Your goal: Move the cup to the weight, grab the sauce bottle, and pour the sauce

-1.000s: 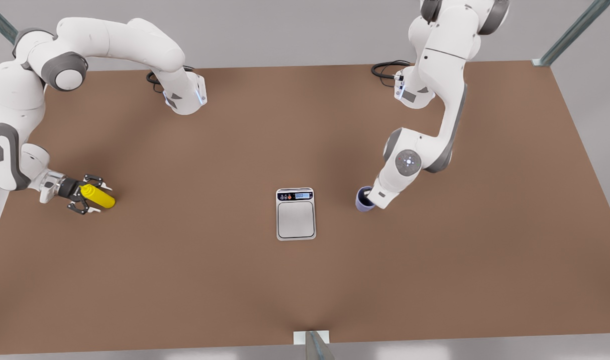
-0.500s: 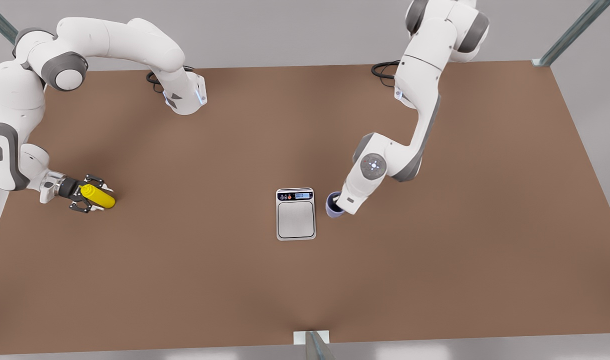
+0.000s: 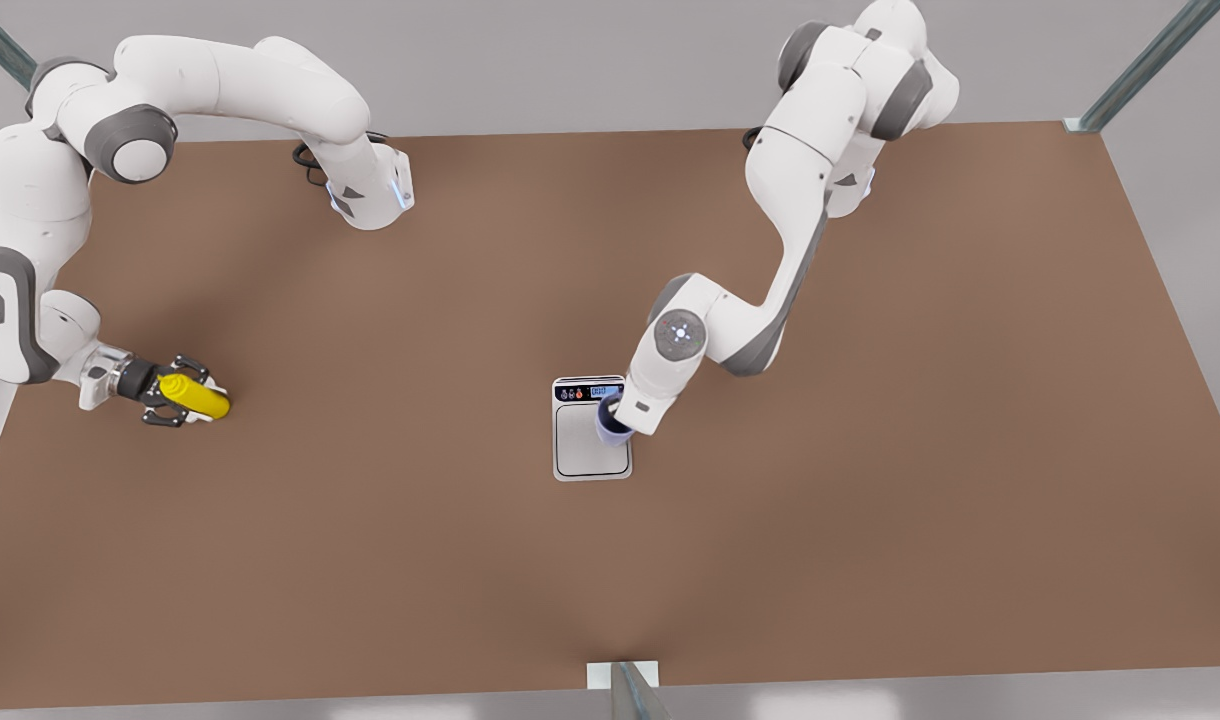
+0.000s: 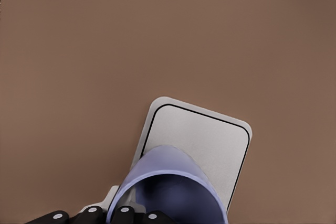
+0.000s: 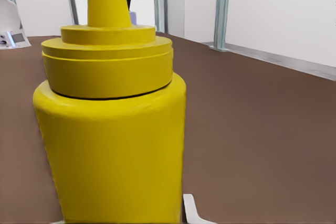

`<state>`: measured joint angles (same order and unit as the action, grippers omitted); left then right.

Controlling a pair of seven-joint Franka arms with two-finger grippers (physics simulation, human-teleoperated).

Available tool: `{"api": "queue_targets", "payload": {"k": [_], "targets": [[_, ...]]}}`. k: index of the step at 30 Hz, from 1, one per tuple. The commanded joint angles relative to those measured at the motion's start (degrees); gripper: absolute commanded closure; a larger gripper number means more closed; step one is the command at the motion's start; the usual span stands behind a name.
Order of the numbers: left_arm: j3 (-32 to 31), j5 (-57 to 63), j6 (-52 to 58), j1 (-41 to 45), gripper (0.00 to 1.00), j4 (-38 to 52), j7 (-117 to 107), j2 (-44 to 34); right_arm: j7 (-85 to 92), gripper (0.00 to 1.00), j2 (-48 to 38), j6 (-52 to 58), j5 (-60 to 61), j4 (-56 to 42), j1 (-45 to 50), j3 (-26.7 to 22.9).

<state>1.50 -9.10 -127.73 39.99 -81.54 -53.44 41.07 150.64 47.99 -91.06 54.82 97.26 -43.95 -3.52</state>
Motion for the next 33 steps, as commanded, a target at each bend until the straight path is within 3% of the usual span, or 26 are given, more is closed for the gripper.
{"api": "queue_targets", "payload": {"k": [1, 9, 10, 12, 15, 18, 23, 27, 29, 31, 32, 33], "targets": [[0.00, -2.06, 0.29, 0.00, 0.79, 0.68, -0.09, 0.50, 0.00, 0.41, 0.00, 0.00, 0.03, -0.05, 0.00, 0.00], [0.08, -1.62, 1.00, 3.69, 0.77, 6.57, -3.78, 5.51, -2.72, 0.42, -0.62, 1.14, -0.06, -1.54, 0.35, 0.00], [0.08, -1.71, 1.00, 3.69, 0.58, 6.57, -3.78, 5.68, -4.13, 0.42, -0.88, 1.23, -0.06, -2.33, 0.44, 0.00], [0.09, -1.62, 0.91, 3.69, 0.49, 6.57, -3.78, 5.68, -8.52, 0.42, -2.11, 2.46, -0.15, -4.71, 2.37, -0.09], [0.17, -1.71, 0.91, 3.69, 0.25, 7.01, -3.69, 5.60, -16.78, 0.42, -5.18, 1.93, -0.68, -9.01, 7.47, -0.26], [0.26, -1.62, 1.69, 3.69, 0.19, 7.27, -3.69, 4.81, -21.27, 0.42, -6.33, 0.44, -0.94, -11.04, 11.86, -0.52], [1.22, -1.79, 10.48, 2.81, 0.20, 7.36, -1.32, -0.64, -30.94, 0.42, -13.18, -8.52, -3.31, -9.29, 21.09, -0.53], [8.51, -3.99, 19.36, 0.70, 0.19, 7.10, 12.11, -5.39, -43.68, 0.42, -20.30, -17.13, -9.29, -4.01, 29.70, -0.09], [23.87, -12.77, 28.14, 0.70, 0.18, 6.57, 30.46, -8.11, -49.65, 0.42, -25.48, -25.12, -12.19, 1.88, 30.85, 4.74], [35.49, -14.19, 31.92, 0.79, 0.14, 5.60, 43.66, -8.20, -56.59, 0.42, -28.56, -31.10, -16.40, 4.51, 35.67, 5.98], [41.55, -14.19, 35.44, 0.79, 0.00, 5.60, 49.02, -8.20, -60.89, 0.42, -30.06, -34.27, -18.78, 6.10, 39.10, 6.07], [44.02, -14.27, 36.59, 0.53, 0.00, 5.60, 50.79, -9.42, -63.62, 0.42, -31.11, -36.72, -20.09, 7.41, 41.30, 6.07]]}}
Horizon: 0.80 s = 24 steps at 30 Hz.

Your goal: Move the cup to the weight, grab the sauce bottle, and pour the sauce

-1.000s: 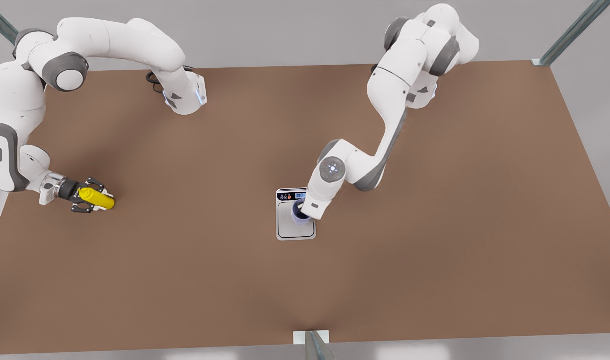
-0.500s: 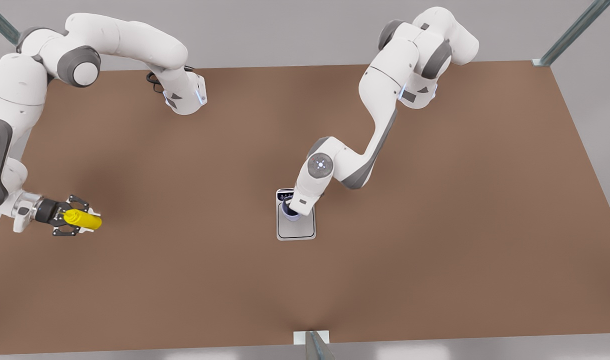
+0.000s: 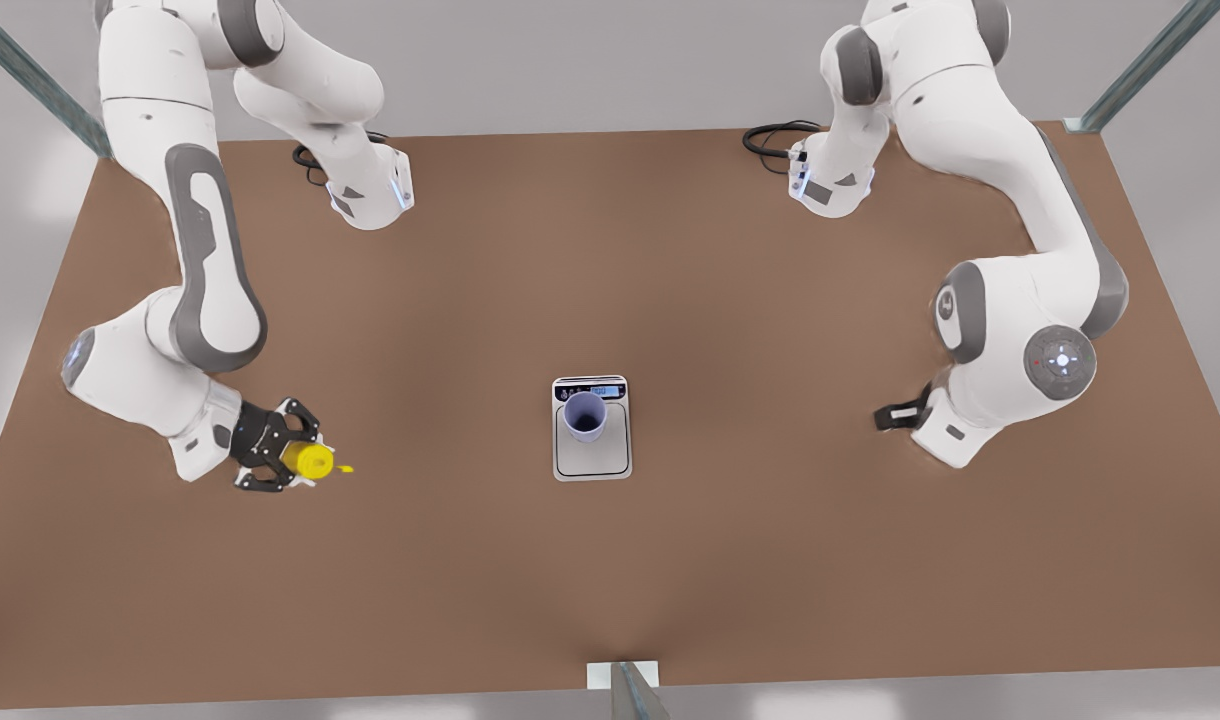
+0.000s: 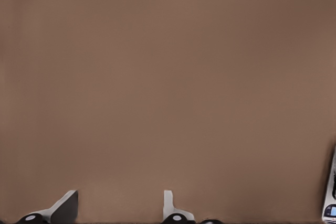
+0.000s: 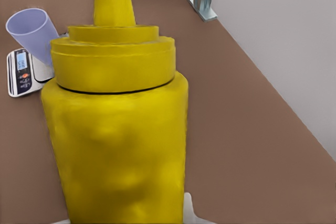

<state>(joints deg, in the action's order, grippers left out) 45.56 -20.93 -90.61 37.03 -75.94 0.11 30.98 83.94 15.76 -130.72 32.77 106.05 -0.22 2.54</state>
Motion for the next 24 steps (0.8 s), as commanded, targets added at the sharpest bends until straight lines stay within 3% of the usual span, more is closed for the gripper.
{"api": "queue_targets", "payload": {"k": [1, 3, 4, 5, 6, 11, 14, 18, 24], "targets": [[-0.11, -2.45, 0.16, -0.72, 0.00, 0.00, 0.58, -0.22, -0.87, 0.42, -0.29, -0.76, -0.51, 0.38, 0.65, 0.01], [-20.14, 3.87, 0.52, -20.31, 0.00, -2.28, 1.30, -9.88, -10.36, 0.42, -2.14, -6.91, -7.81, 3.20, 5.84, 0.01], [-34.10, 9.85, -0.10, -31.29, 0.00, -3.87, 0.51, -13.84, -14.32, 0.42, -2.57, -8.59, -11.06, 3.55, 8.12, -0.08], [-42.56, 14.42, -0.18, -37.29, 0.00, -4.22, -1.95, -15.77, -18.27, 0.42, -3.19, -10.95, -14.40, 4.87, 9.97, 0.00], [-44.06, 15.31, -0.62, -38.61, 0.00, -4.31, -2.22, -19.55, -24.16, 0.42, -3.45, -13.25, -18.09, 5.84, 12.52, -0.08], [-44.50, 18.47, -2.73, -38.00, 0.00, -4.13, -1.70, -16.22, -51.41, 0.42, -3.19, -14.21, -42.69, 5.84, 21.31, -0.17], [-44.32, 19.09, -2.73, -35.71, 0.00, -3.52, -2.31, -15.95, -58.70, 0.42, -2.93, -13.25, -52.19, 5.40, 24.21, -0.35], [-44.50, 18.65, -3.00, -35.62, 0.00, -3.43, -2.49, -15.87, -76.55, 0.42, -1.87, -2.53, -68.63, 1.80, 30.36, -0.17], [-44.41, 18.91, -5.81, -35.36, 0.00, -2.99, -1.87, -16.04, -85.87, 0.42, 2.08, 8.90, -80.85, -3.83, 38.71, -0.17]]}}
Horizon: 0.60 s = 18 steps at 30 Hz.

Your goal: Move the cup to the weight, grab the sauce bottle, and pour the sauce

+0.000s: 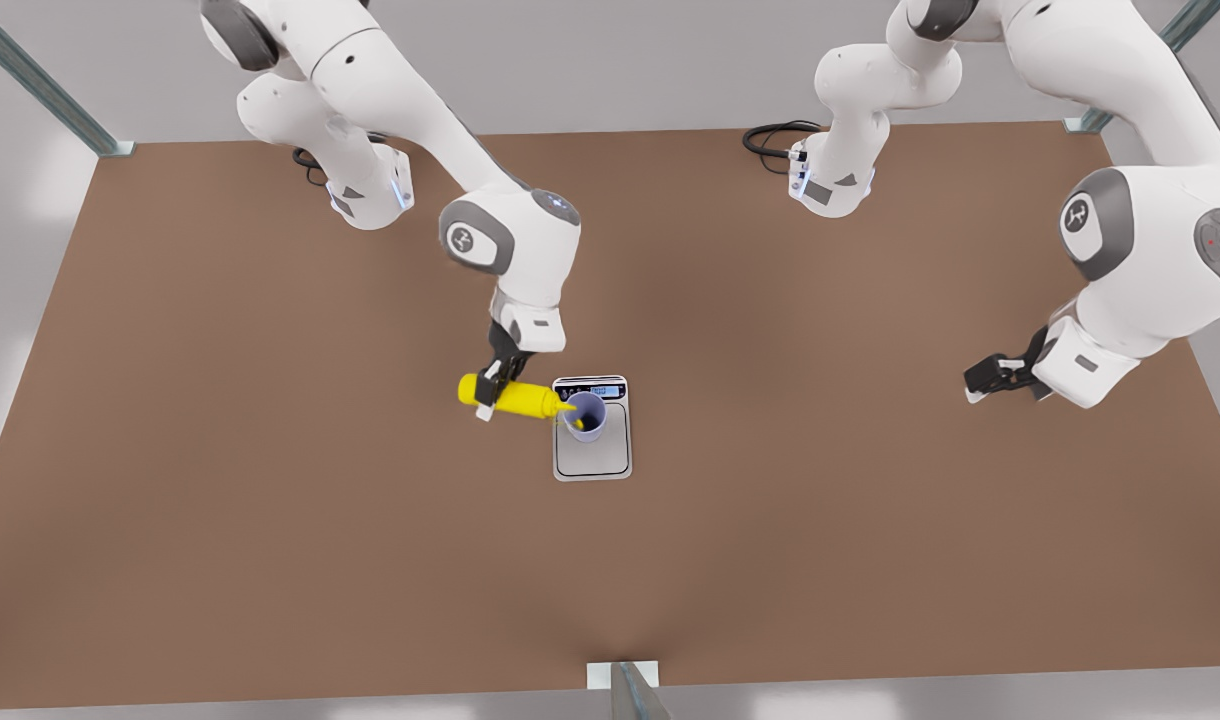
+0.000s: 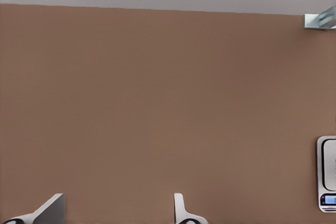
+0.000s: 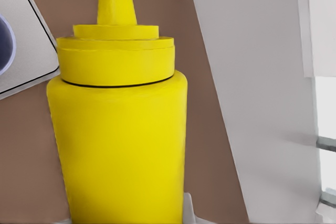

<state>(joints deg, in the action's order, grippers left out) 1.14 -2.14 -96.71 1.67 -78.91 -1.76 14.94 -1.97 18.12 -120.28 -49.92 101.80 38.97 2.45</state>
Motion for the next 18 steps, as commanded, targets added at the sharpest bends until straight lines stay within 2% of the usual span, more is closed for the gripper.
{"api": "queue_targets", "payload": {"k": [1, 6, 18], "targets": [[0.00, 0.21, -0.14, 0.00, 0.00, -0.02, 0.00, 0.00, -0.05, 0.42, 0.16, 0.49, -1.05, -0.19, 0.49, 0.01], [0.09, 0.21, -0.93, 0.00, 0.00, 0.07, 0.00, 0.17, -4.26, 0.42, 4.55, 9.54, -12.75, -0.90, 6.20, 0.01], [0.18, 1.09, -1.64, 0.00, 0.00, 0.07, 0.09, 0.08, -7.95, 0.42, 10.09, 18.24, -20.83, -0.28, 8.66, 0.01]]}}
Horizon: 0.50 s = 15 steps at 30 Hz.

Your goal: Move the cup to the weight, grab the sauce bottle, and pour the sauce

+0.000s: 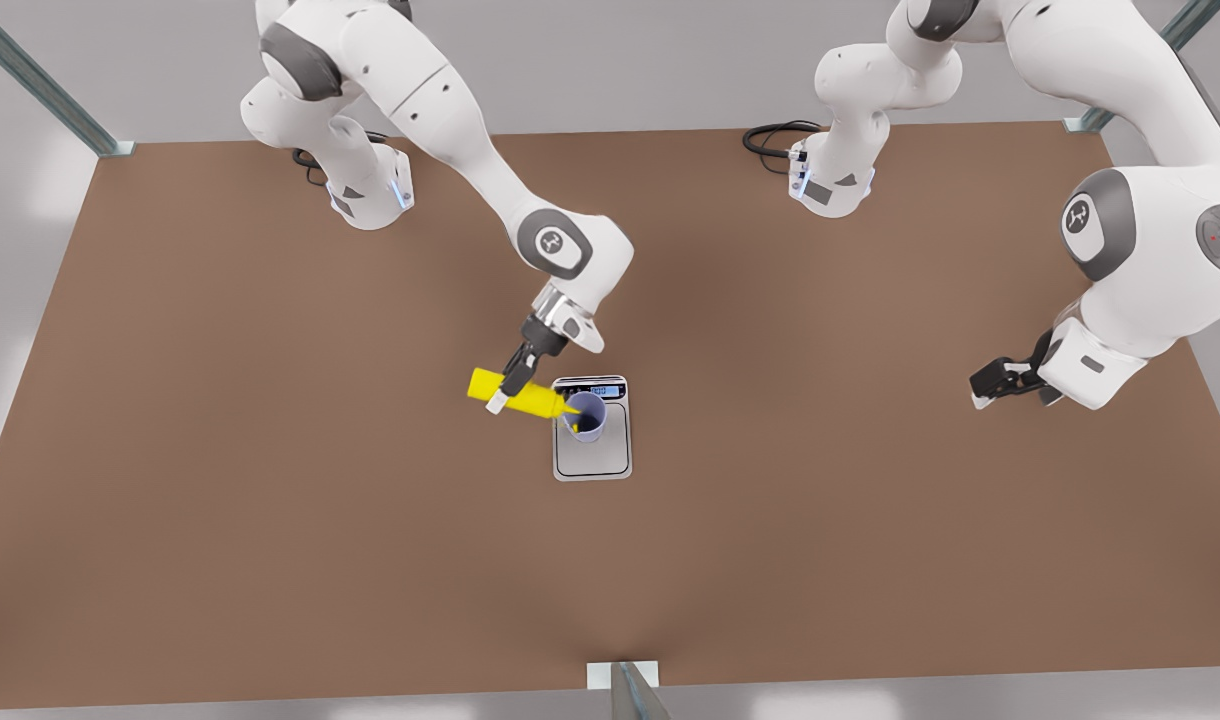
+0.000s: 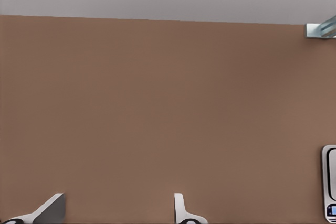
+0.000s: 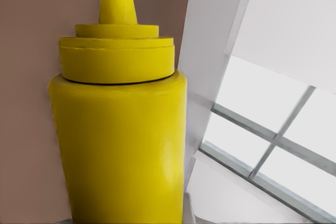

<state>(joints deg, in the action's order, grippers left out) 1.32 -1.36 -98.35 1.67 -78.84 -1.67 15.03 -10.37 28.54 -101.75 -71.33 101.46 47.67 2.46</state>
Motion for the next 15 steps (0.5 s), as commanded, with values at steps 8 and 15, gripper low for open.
{"api": "queue_targets", "payload": {"k": [8, 15], "targets": [[0.09, 0.31, -0.09, 0.00, 0.00, 0.00, 0.00, 0.08, -5.19, 0.42, 3.45, 4.46, -3.20, 0.40, 2.87, -0.09], [0.09, 0.31, -0.53, 0.00, 0.00, 0.00, 0.00, 0.44, -5.19, 0.41, 4.77, 5.33, -5.40, 1.19, 4.01, -0.09]]}}
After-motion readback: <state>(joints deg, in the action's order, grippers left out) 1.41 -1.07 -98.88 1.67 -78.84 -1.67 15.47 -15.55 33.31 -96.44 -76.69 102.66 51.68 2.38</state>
